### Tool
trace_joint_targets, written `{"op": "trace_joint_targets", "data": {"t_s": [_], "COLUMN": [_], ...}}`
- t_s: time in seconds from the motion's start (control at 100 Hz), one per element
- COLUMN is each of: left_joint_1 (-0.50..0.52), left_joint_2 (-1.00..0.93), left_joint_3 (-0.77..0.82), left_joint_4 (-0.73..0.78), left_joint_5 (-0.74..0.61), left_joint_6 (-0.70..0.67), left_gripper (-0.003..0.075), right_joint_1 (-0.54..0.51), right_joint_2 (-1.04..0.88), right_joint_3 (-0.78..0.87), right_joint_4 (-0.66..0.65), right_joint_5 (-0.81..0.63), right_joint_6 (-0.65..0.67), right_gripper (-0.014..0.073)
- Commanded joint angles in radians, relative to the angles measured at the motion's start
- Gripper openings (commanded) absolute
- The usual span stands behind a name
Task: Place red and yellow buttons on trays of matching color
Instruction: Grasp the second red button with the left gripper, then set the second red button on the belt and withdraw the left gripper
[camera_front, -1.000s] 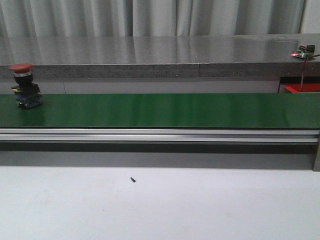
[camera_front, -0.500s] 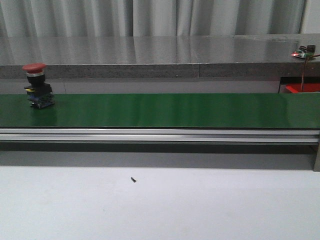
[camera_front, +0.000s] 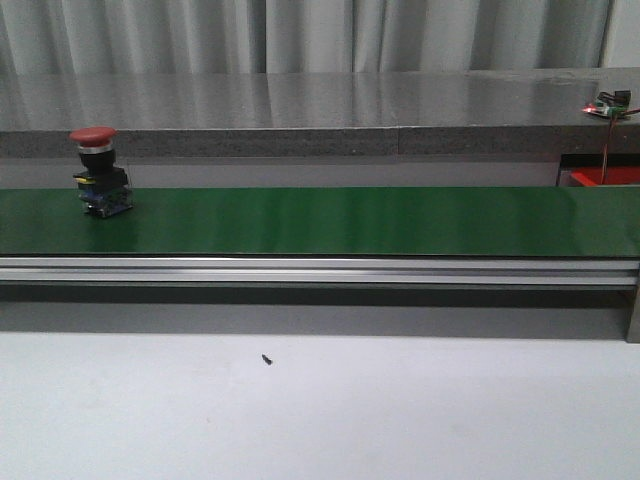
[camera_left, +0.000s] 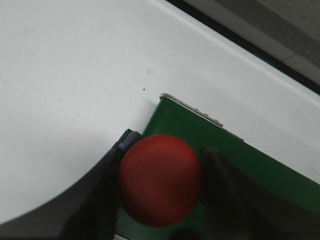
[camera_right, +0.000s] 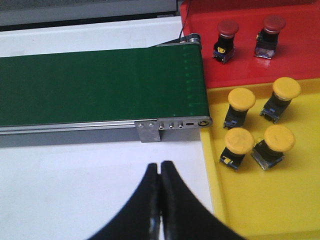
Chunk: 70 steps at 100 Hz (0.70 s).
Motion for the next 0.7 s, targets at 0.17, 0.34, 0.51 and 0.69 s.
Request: {"op": "trace_joint_targets", "data": {"t_s": [0.17,0.34,0.51,0.69], "left_joint_1": [-0.040,-0.065,-0.067,-0.067], "left_joint_2": [-0.057,-0.057,-0.057,-0.039], "left_joint_3": [0.091,0.149,0.198,0.206], "left_joint_4": [-0.100,-0.100,-0.098,-0.100], "left_joint_5": [-0.103,-0.174,-0.220,-0.208], "left_joint_6": [0.071,0.071,0.071,0.071], "left_gripper": [0.0292,0.0292,0.0292,0.0292], "right_joint_1": [-0.001,-0.001,-0.001,-0.001], "right_joint_2": [0.005,0.005,0.005,0.005], "right_joint_3": [-0.021,-0.021,-0.021,-0.021], "right_joint_4": [0.001,0.001,0.001,0.001], "right_joint_5": [-0.065,-0.065,-0.065,-0.065], "right_joint_6": [-0.015,-0.015,-0.015,-0.015], "right_gripper": [-0.0017,-0.0017,-0.0017,-0.0017]}}
